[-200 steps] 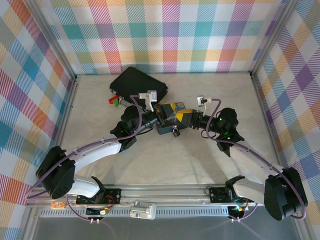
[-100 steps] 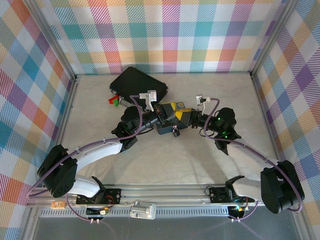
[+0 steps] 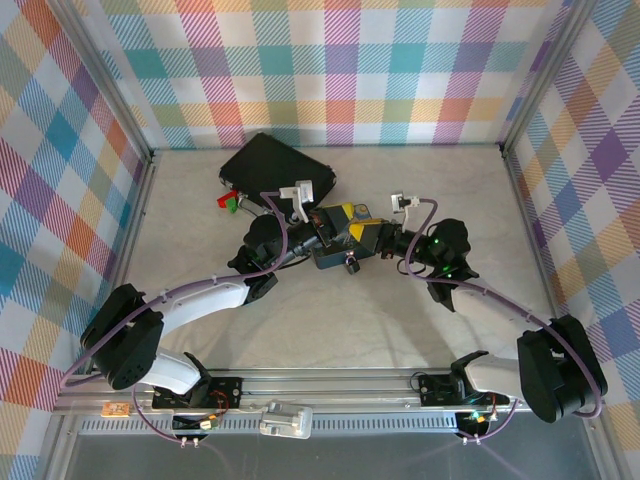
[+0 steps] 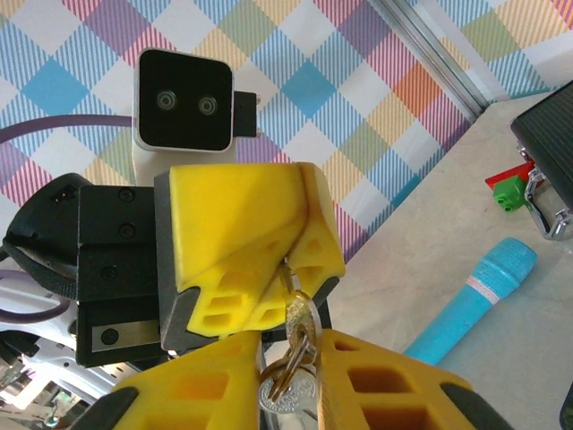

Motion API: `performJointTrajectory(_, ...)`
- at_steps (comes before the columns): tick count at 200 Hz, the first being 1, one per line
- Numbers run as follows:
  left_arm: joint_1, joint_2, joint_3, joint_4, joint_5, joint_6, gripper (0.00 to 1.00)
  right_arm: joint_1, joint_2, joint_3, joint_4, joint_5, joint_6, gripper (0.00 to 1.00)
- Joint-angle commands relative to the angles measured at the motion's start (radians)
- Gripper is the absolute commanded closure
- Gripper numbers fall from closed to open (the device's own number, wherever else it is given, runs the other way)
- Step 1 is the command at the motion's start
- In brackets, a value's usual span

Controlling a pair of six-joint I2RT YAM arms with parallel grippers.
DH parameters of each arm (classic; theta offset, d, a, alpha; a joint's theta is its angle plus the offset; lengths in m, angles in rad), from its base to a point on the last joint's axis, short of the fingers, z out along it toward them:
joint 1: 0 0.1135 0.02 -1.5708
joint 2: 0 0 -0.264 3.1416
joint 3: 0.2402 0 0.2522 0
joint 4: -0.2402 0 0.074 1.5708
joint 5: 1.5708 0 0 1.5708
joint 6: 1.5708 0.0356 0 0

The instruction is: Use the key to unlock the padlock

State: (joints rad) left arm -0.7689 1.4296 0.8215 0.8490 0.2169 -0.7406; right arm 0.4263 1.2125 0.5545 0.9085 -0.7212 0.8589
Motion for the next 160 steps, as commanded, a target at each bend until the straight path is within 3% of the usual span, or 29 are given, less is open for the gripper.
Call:
performJointTrajectory(1,0.005,0.004,-0.012,0.067,-0.004,-0.011,1.00,0.008,0.002,-0.011,0.082,0.000,0.005,0.87)
performJointTrajectory(44,0.005,-0.009,-0.028,0.071,-0.014,-0.016,1.00,0.008,0.004,-0.017,0.096,0.006,-0.004,1.00)
performJointTrajectory(104,0.006,-0.011,-0.050,0.096,-0.022,-0.038,1.00,0.007,-0.007,-0.017,0.091,0.009,-0.005,1.00)
performJointTrajectory(129,0.004,-0.005,-0.060,0.122,-0.024,-0.057,1.00,0.009,-0.014,-0.013,0.088,0.014,0.002,0.88)
performJointTrajectory(160,0.004,0.003,-0.059,0.133,-0.024,-0.067,1.00,0.008,-0.015,-0.012,0.088,0.019,0.003,0.83)
